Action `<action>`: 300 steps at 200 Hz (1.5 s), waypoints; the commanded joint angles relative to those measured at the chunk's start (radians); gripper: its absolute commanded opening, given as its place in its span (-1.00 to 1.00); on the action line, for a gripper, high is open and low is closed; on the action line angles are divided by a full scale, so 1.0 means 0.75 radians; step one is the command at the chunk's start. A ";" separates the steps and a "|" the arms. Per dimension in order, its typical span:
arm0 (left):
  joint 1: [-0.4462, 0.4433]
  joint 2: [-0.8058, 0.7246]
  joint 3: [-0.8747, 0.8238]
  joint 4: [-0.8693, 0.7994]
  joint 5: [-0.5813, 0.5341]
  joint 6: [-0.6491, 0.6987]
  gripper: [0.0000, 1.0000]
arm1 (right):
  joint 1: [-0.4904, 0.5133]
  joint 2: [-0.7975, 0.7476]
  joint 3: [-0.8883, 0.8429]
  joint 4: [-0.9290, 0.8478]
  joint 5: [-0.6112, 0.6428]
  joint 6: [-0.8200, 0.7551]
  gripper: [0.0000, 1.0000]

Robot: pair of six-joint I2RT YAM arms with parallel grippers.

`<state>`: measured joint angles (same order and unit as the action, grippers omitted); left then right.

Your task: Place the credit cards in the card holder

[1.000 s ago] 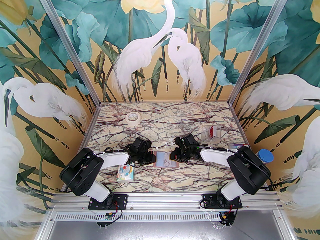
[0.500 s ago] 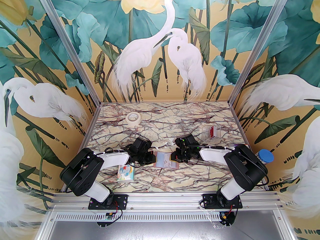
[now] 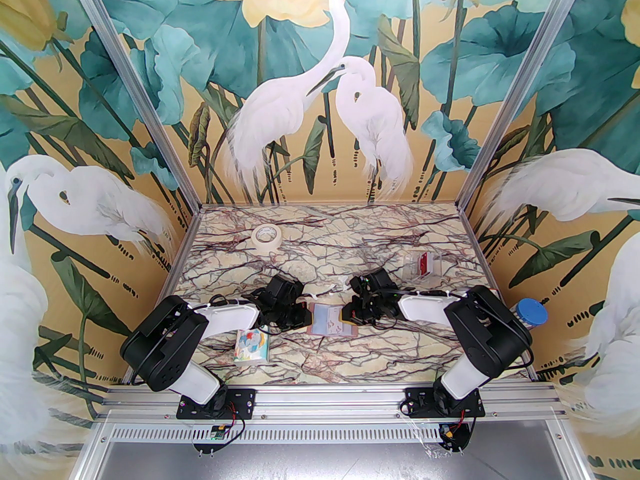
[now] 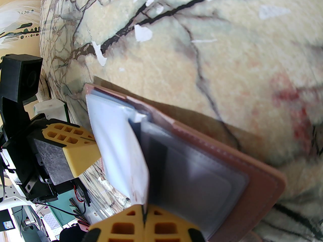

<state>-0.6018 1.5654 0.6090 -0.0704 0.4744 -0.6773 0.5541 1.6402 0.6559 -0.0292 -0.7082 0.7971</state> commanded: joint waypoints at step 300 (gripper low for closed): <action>-0.016 0.057 0.015 -0.022 -0.022 0.032 -1.00 | 0.108 -0.028 0.171 -0.360 0.272 0.011 -0.20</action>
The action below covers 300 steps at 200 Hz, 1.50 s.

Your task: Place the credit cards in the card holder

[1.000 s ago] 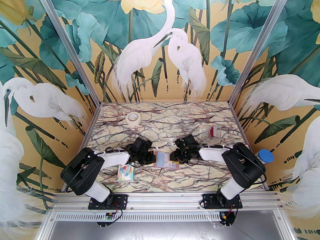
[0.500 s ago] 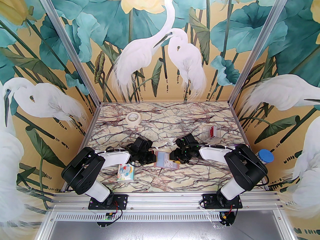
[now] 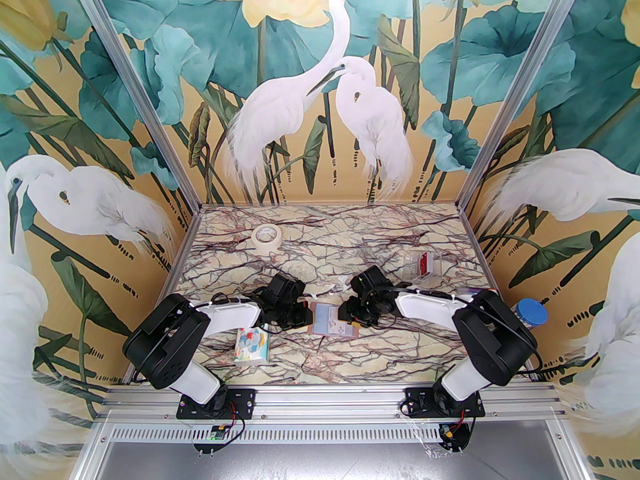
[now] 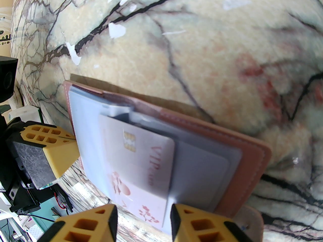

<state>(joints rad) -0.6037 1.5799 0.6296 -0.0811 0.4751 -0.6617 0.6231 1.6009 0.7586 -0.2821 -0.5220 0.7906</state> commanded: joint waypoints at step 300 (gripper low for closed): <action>-0.017 0.046 -0.015 0.002 -0.020 0.011 -1.00 | 0.080 0.000 0.139 -0.111 0.127 0.016 -0.27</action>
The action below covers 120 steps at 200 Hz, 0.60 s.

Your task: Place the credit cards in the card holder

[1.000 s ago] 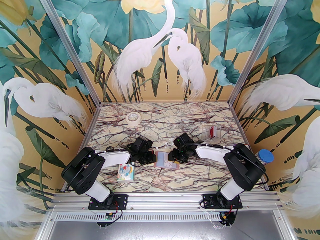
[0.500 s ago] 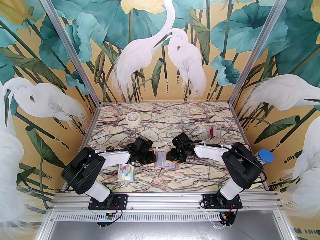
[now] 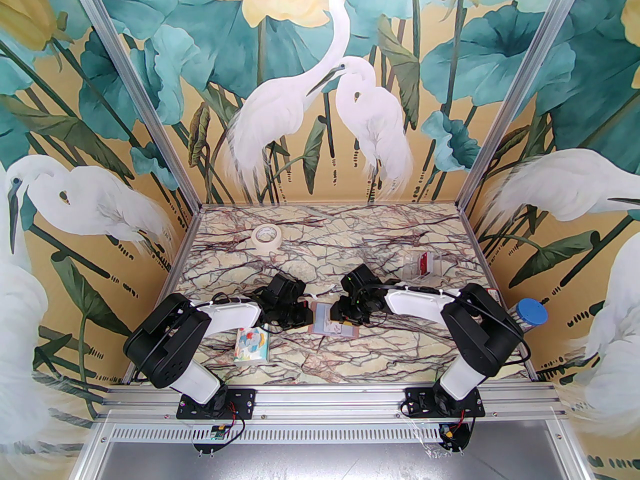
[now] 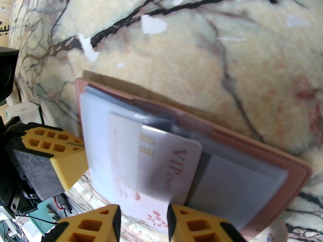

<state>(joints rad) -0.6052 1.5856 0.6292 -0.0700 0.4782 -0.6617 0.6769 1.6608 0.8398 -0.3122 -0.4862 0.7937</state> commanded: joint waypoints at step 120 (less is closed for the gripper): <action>-0.014 0.040 0.006 -0.031 -0.019 0.019 -1.00 | 0.013 -0.042 0.052 -0.137 0.152 0.026 -0.27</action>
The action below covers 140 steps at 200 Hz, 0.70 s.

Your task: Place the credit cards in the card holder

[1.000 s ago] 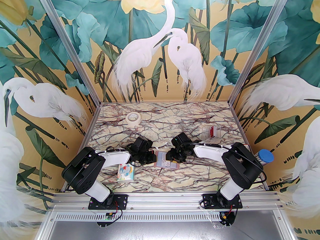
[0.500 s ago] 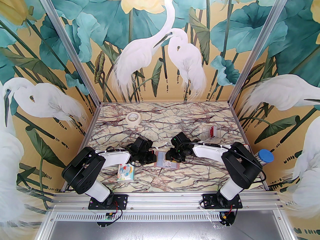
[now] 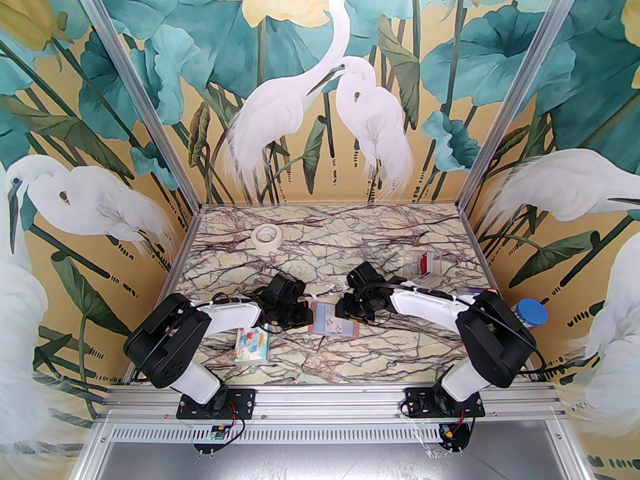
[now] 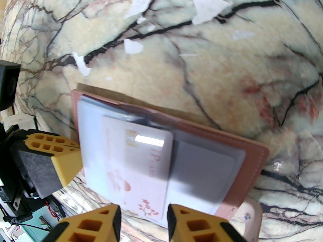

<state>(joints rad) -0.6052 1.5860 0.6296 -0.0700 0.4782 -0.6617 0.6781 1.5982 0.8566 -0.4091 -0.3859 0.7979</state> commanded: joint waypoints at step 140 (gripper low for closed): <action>-0.015 0.050 0.008 -0.018 -0.012 0.019 -1.00 | 0.085 0.133 0.095 0.014 0.001 0.028 -0.44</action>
<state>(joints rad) -0.6052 1.5864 0.6304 -0.0704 0.4782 -0.6617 0.7292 1.6798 0.9028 -0.4072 -0.3885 0.8059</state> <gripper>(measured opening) 0.033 0.285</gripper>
